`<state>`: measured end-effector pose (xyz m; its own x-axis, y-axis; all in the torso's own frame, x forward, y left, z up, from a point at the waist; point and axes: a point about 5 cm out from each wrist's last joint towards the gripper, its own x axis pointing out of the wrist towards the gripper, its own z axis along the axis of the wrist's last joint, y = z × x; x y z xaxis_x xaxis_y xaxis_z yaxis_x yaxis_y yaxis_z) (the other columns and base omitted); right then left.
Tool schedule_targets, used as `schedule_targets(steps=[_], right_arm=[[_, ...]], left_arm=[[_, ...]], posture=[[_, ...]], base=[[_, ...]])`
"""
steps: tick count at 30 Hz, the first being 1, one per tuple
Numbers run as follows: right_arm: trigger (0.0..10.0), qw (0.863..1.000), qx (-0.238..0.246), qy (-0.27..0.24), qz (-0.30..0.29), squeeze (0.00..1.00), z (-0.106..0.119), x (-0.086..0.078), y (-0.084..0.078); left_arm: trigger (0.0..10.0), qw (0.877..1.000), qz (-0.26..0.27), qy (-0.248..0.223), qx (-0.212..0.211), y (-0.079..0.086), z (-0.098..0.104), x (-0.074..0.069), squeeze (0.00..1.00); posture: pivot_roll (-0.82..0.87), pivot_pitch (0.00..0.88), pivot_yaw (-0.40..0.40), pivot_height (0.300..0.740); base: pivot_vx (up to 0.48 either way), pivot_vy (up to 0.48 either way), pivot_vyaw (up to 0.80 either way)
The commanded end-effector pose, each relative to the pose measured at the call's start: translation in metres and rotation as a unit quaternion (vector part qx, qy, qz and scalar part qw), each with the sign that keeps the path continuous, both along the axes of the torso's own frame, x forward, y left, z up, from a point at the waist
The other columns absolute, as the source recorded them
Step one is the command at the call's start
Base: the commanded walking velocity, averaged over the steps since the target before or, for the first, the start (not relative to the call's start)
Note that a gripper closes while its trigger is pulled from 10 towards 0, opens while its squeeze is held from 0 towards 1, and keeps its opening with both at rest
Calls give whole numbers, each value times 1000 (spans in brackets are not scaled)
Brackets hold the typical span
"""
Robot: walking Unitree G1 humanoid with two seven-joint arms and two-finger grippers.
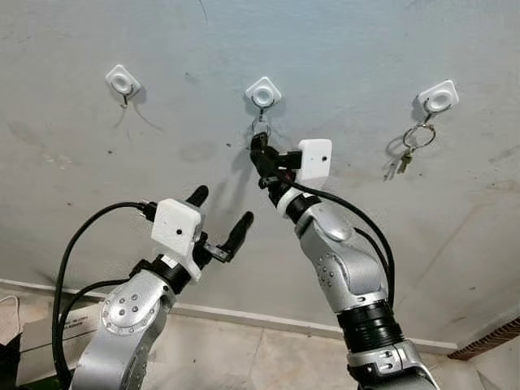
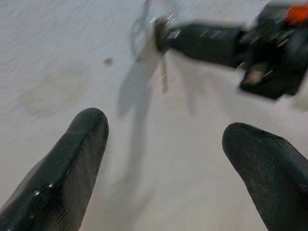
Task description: Hang keys on a hook
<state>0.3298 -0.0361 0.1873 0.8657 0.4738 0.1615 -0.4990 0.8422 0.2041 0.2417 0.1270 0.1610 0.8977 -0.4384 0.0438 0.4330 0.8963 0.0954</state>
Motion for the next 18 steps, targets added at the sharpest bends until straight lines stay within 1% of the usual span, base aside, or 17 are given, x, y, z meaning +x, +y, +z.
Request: schedule_targets(steps=[1,2,3,4,7,8,9,13,14,18], right_arm=[[10000,1000,2,-20,3,1000,6,-5,0],[10000,1000,2,-27,1,1000,7,-6,-4],[10000,999,2,-32,-1,1000,7,-9,-15],[10000,999,0,-32,-5,1000,5,-11,-20],[10000,1000,-8,-27,-13,1000,1,-14,-31],[10000,999,-17,-24,-20,1000,-1,-19,-41],[10000,999,-23,-22,-23,1000,-3,-22,-46],[10000,999,-35,-17,-30,1000,-6,-31,-59],[10000,996,-71,-17,-49,1000,-9,-39,-68],[10000,990,-116,-25,-72,1000,-13,-54,-83]], left_arm=[[10000,1000,21,9,4,6,-4,0,0],[10000,1000,28,14,3,8,-5,0,0],[10000,999,31,13,10,10,-6,-1,0],[10000,999,33,12,13,11,-7,-2,0],[10000,999,44,14,18,14,-9,-4,0],[10000,998,55,16,22,17,-12,-6,0],[10000,998,64,18,24,18,-13,-8,0],[10000,996,82,27,27,20,-18,-12,0],[10000,995,88,30,30,21,-21,-14,0],[10000,993,110,31,33,23,-23,-14,0]], posture=[[166,47,31,740],[166,47,31,740],[159,43,27,740],[156,41,25,740],[147,39,24,740],[139,35,22,740],[131,31,19,740],[119,28,18,740],[108,23,14,740],[91,15,13,740]], base=[[0,0,0],[0,0,0],[0,0,0],[0,0,0],[0,0,0],[0,0,0],[0,0,0],[0,0,0],[0,0,0],[0,0,0]])
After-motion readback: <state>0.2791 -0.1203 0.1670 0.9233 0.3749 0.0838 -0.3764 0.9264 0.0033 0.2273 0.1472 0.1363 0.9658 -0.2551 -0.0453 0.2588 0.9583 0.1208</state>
